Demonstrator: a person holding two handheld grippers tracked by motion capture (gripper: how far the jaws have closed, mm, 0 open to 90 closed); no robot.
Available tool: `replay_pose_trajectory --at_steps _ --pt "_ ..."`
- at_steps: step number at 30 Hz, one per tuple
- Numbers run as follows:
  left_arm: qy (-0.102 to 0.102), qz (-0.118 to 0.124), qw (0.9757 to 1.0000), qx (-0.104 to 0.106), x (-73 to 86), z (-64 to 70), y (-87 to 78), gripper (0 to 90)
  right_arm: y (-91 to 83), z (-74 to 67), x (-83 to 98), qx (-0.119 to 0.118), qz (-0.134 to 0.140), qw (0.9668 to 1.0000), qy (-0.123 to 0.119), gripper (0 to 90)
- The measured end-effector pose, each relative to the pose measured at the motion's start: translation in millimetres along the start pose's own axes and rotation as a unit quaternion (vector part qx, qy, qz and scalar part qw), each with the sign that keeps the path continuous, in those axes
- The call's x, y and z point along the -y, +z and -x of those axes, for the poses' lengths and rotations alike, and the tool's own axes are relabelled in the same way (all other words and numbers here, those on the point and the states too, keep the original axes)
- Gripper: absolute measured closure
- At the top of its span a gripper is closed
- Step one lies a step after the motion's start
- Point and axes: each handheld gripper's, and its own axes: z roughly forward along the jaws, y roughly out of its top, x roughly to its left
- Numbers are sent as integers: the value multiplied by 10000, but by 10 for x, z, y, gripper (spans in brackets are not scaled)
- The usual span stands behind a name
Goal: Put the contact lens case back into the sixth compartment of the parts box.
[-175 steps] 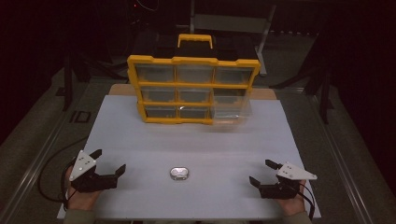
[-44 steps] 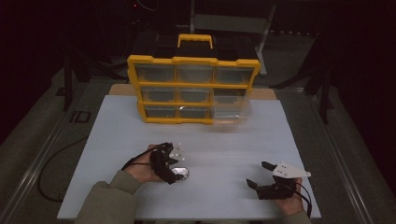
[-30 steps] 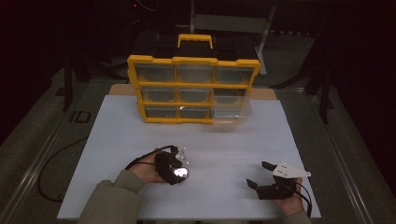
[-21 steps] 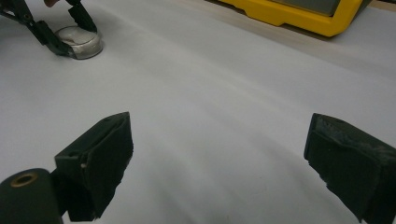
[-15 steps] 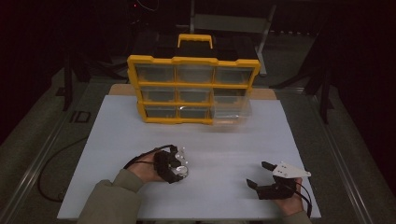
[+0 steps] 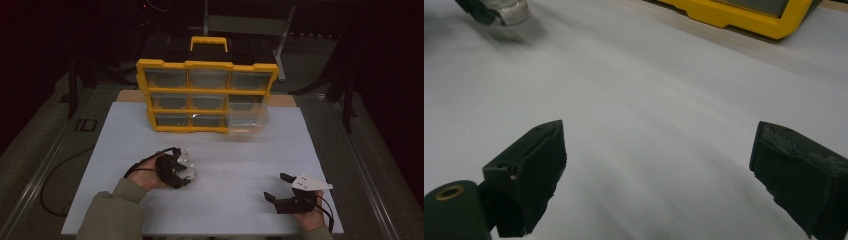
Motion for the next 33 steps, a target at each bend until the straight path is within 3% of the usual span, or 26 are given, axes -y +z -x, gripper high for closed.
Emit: replay_pose_trajectory --at_steps 11,22,33 --pt "-136 273 9988 -390 -4 -142 -310 493 1 0 0 13 15 10000 5 77" --pt "-149 483 9976 -479 -73 -241 -469 493 7 1 1 -4 6 10000 -3 77" --pt "-52 535 9967 -601 -200 -331 -616 493 3 -2 -2 -11 -8 10000 9 77"
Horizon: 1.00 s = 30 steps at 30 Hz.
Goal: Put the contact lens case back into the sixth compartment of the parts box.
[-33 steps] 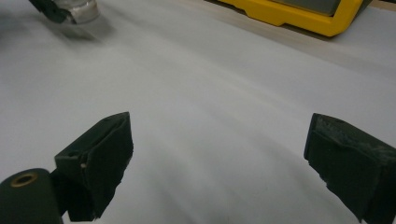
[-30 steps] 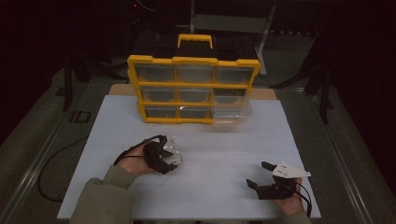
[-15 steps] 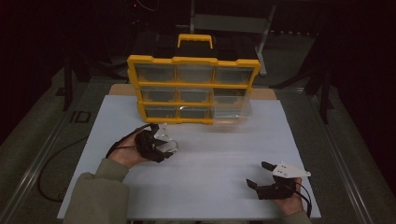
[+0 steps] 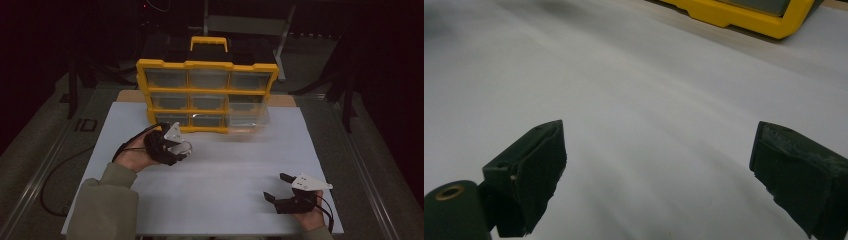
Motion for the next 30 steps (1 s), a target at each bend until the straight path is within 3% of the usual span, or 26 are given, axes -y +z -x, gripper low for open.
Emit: replay_pose_trajectory --at_steps 30 --pt "145 12 9999 -50 -345 -254 -87 493 -2 11 3 -12 24 10000 -9 77"
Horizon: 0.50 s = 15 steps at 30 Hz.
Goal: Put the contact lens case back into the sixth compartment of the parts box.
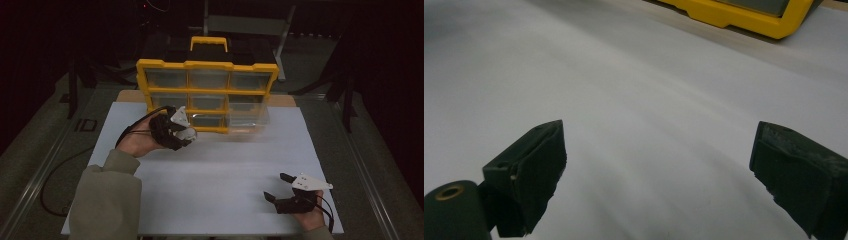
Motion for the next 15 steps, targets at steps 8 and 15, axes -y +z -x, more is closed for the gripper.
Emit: replay_pose_trajectory --at_steps 8,15 --pt "73 -15 10000 -16 -137 -65 -12 493 -3 7 5 21 41 10000 52 77" --pt "128 0 9999 -37 -246 -120 -22 493 -10 11 3 31 52 10000 54 77"
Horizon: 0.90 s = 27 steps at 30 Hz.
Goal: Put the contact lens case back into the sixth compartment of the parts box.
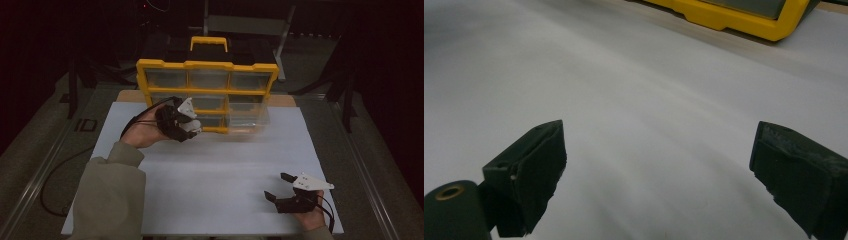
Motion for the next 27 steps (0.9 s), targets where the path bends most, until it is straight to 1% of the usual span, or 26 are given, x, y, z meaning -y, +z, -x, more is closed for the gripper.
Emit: replay_pose_trajectory --at_steps 6,7,11,13,15,16,19,22,27 --pt "24 -20 10000 -35 -77 -50 0 493 0 3 0 -2 4 10000 -8 77" --pt "55 -55 10000 -39 -91 -60 4 493 0 3 1 -4 5 10000 -10 77" --pt "72 -99 9999 -43 -143 -102 27 493 0 1 1 -6 11 10000 15 77" --pt "41 -63 10000 -4 -158 -121 40 493 -1 4 1 -14 7 10000 -13 77" --pt "19 -68 10000 -10 -171 -138 58 493 -2 3 0 -12 5 10000 13 77" --pt "48 -118 9999 -18 -180 -148 64 493 -3 4 1 -14 7 10000 14 77" --pt "75 -167 9998 -21 -206 -179 77 493 -6 5 1 -14 4 10000 -4 77" --pt "50 -132 9999 -14 -237 -216 77 493 -5 4 0 -13 2 10000 -4 77" --pt "37 -155 9999 -58 -300 -268 60 493 -6 5 1 -12 2 10000 -2 77"
